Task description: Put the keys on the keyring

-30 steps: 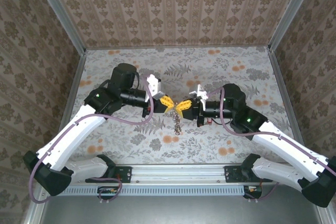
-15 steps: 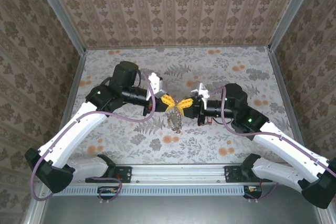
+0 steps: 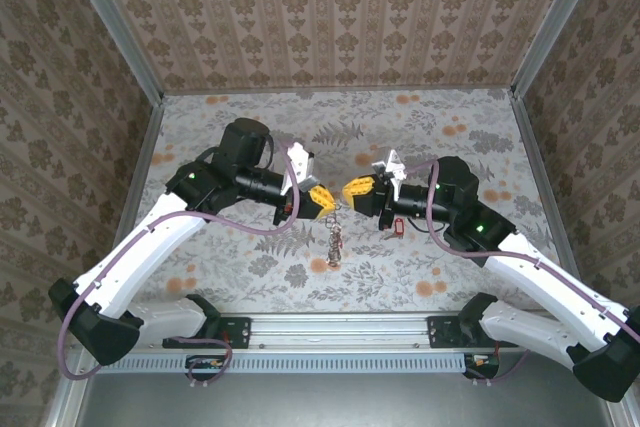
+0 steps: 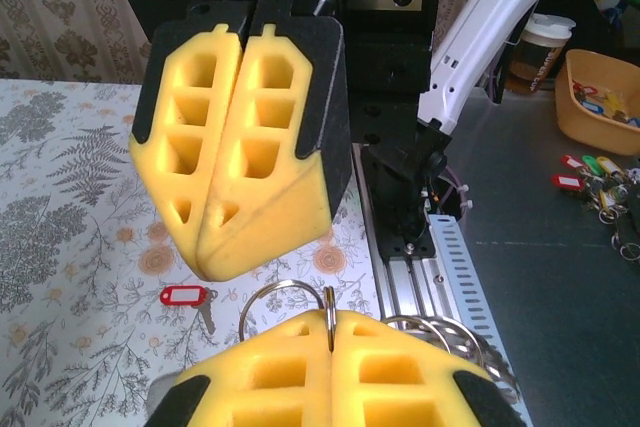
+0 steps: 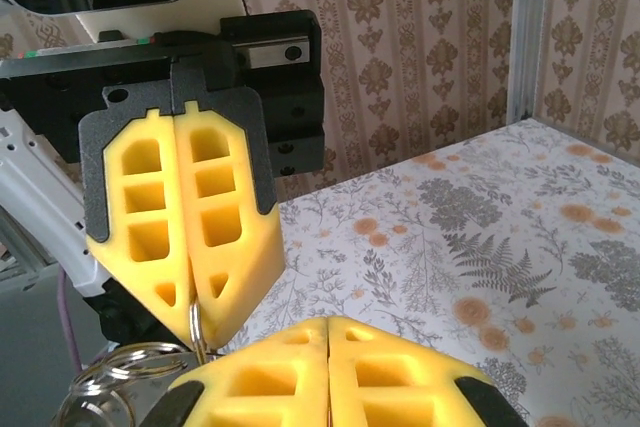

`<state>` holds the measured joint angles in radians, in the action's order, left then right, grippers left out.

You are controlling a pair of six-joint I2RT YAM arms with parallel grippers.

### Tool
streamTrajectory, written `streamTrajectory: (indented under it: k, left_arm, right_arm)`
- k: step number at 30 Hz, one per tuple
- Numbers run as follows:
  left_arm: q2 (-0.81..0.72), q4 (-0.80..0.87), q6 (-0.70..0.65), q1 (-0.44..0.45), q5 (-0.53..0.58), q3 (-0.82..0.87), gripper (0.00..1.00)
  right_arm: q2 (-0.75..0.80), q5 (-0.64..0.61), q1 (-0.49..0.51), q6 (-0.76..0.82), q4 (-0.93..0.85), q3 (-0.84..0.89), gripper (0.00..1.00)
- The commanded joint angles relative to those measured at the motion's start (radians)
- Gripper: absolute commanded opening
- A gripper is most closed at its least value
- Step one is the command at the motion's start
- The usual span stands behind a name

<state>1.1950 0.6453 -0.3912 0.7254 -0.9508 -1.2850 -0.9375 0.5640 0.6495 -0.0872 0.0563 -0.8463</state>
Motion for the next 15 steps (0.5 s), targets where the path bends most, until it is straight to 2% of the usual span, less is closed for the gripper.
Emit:
streamTrajectory:
  k: [1,5,9,15]
  left_arm:
    - [-0.017,-0.001,-0.039,0.004,-0.031,-0.037,0.00]
    - [-0.017,0.018,-0.074,-0.006,-0.025,-0.052,0.00]
    - [-0.014,0.019,-0.100,-0.017,-0.017,-0.069,0.00]
    - [-0.009,0.024,-0.117,-0.017,-0.020,-0.087,0.00]
  right_arm:
    - [0.051,0.052,-0.002,0.021,-0.003,0.016,0.14]
    - [0.128,0.042,0.021,0.092,-0.085,0.016,0.21]
    - [0.134,0.039,0.055,0.139,-0.167,-0.039,0.16]
    - [0.065,0.043,0.099,0.225,-0.204,-0.114,0.15]
